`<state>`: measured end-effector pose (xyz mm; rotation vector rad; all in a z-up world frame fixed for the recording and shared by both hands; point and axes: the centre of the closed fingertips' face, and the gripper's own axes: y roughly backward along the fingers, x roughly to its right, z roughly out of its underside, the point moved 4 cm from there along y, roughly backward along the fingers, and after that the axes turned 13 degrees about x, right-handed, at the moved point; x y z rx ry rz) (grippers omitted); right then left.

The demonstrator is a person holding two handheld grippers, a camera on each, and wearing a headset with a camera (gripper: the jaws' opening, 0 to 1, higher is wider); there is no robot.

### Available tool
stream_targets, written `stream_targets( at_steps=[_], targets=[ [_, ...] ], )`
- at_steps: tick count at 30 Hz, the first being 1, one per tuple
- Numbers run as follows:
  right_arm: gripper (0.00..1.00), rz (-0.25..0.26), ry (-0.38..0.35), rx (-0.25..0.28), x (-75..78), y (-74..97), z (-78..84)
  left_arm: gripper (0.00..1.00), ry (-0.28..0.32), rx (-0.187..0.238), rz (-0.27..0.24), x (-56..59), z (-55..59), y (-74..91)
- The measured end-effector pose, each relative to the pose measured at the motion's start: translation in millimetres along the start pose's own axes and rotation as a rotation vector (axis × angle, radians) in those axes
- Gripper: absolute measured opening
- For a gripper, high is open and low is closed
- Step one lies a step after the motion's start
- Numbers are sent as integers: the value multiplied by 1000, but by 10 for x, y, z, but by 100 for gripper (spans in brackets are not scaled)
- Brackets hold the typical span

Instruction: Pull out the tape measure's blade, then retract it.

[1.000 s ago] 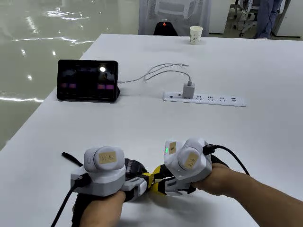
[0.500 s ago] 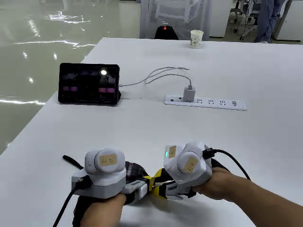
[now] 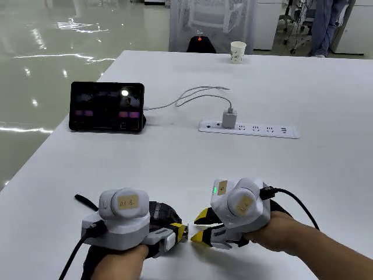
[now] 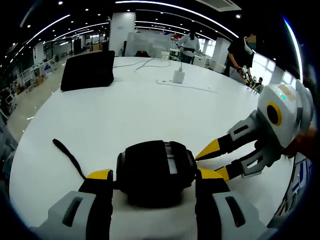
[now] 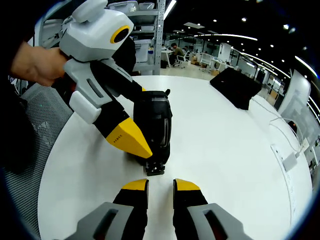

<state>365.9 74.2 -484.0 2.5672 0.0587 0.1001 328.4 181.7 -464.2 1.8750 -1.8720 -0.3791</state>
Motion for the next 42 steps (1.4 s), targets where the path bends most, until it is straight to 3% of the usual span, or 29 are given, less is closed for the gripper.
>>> stream_targets(
  at_steps=[14, 31, 42],
  targets=[
    [24, 81, -44, 20, 20, 312, 14, 68, -38, 10, 23, -34, 7, 143],
    [37, 139, -113, 59, -137, 642, 101, 72, -103, 34, 97, 6, -26, 264],
    [44, 196, -160, 76, -253, 823, 203, 77, -144, 31, 140, 42, 34, 338]
  ],
)
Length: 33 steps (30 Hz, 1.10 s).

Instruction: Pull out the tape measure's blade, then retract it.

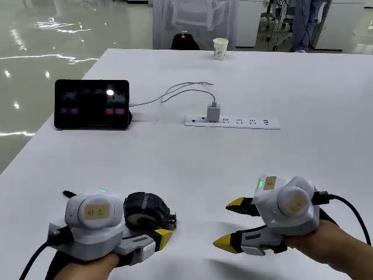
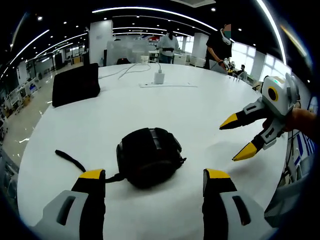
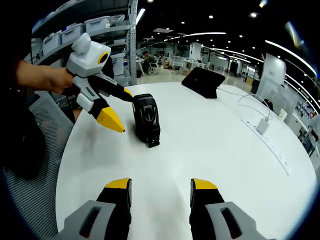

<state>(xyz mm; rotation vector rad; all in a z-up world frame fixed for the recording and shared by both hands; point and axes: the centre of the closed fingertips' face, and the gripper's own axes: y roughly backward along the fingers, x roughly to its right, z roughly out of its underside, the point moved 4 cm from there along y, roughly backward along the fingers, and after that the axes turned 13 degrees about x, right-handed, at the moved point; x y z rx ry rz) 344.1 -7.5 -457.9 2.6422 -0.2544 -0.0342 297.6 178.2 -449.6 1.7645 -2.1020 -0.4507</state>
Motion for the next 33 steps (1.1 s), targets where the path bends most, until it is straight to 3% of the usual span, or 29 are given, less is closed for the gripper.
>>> stream_targets(
  at_steps=[18, 33],
  targets=[
    [56, 75, -62, 71, -142, 281, 46, 84, -80, 27, 96, 57, 59, 153],
    [69, 166, -95, 110, -175, 474, 106, 89, -121, 75, 175, 112, 59, 251]
  ],
)
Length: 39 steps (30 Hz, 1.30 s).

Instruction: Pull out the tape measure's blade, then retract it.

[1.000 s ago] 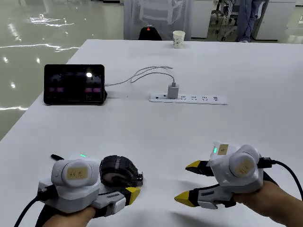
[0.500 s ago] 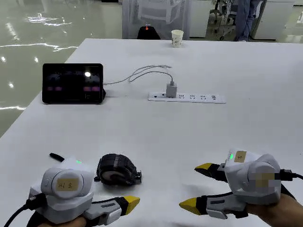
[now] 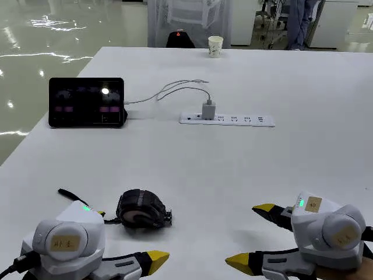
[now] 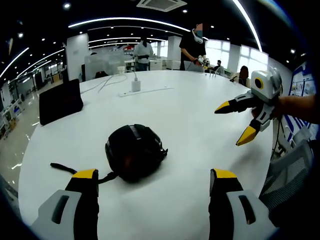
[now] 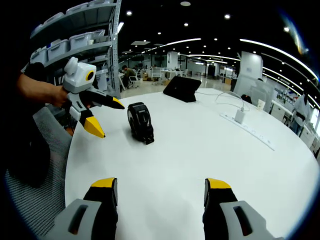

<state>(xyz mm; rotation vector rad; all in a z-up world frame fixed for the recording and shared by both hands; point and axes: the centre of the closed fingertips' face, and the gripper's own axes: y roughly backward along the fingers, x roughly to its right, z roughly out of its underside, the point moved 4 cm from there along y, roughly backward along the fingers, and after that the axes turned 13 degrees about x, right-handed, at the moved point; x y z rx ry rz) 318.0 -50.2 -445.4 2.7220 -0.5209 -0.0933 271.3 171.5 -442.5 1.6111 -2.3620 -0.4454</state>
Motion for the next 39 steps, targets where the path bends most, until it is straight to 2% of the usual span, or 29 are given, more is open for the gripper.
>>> stream_targets(
  at_steps=[10, 19, 25, 30, 39],
  targets=[
    [78, 31, -33, 21, -91, 123, 54, 92, -15, 38, 34, 69, -19, 67],
    [83, 61, -57, 43, -136, 235, 86, 93, -30, 50, 55, 140, 7, 123],
    [86, 79, -74, 76, -169, 288, 84, 95, -23, 76, 67, 180, 1, 183],
    [90, 81, -92, 97, -191, 310, 79, 98, -30, 95, 83, 195, 0, 231],
    [98, 90, -101, 117, -227, 360, 97, 99, -39, 101, 97, 177, 26, 282]
  ],
)
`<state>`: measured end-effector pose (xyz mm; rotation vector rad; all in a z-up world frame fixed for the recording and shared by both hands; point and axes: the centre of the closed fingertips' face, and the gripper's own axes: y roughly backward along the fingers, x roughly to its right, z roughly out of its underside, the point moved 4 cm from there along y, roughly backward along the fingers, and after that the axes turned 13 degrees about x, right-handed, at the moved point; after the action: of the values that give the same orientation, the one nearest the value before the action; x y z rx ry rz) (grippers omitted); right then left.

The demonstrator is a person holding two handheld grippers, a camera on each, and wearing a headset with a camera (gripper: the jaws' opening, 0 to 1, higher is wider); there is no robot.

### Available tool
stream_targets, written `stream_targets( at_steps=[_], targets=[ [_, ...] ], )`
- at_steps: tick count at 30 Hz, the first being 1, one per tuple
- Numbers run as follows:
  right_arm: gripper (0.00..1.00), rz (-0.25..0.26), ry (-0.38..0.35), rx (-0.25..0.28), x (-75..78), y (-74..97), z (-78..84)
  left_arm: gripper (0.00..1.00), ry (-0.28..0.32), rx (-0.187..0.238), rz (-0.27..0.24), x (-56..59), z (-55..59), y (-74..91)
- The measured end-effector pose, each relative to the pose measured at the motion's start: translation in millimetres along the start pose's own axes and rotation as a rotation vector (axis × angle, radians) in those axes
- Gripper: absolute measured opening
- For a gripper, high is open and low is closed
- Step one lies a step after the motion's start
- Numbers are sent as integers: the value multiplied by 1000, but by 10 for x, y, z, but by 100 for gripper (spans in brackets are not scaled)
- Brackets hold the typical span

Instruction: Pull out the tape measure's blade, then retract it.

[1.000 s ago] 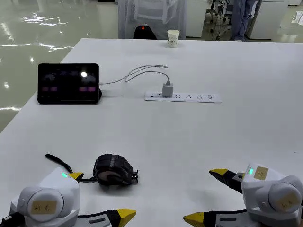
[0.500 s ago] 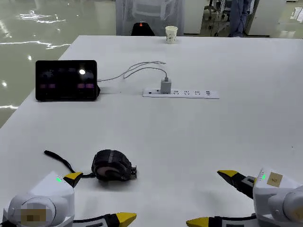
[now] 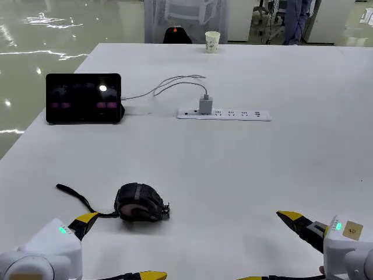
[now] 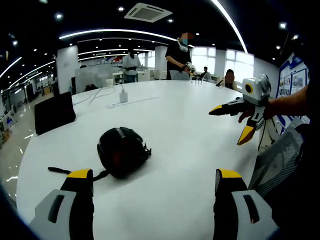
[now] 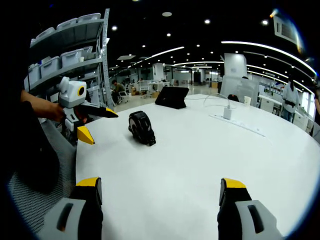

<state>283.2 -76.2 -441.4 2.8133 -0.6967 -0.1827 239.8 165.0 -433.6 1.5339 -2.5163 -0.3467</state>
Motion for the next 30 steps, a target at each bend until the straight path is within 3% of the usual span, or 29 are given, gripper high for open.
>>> stream_targets(
  at_steps=[20, 30],
  targets=[
    [99, 9, -11, 17, -30, 106, 22, 99, -2, 44, 33, 39, -109, 64],
    [99, 10, -10, 16, -26, 140, 26, 99, -12, 42, 42, 60, -100, 83]
  ],
)
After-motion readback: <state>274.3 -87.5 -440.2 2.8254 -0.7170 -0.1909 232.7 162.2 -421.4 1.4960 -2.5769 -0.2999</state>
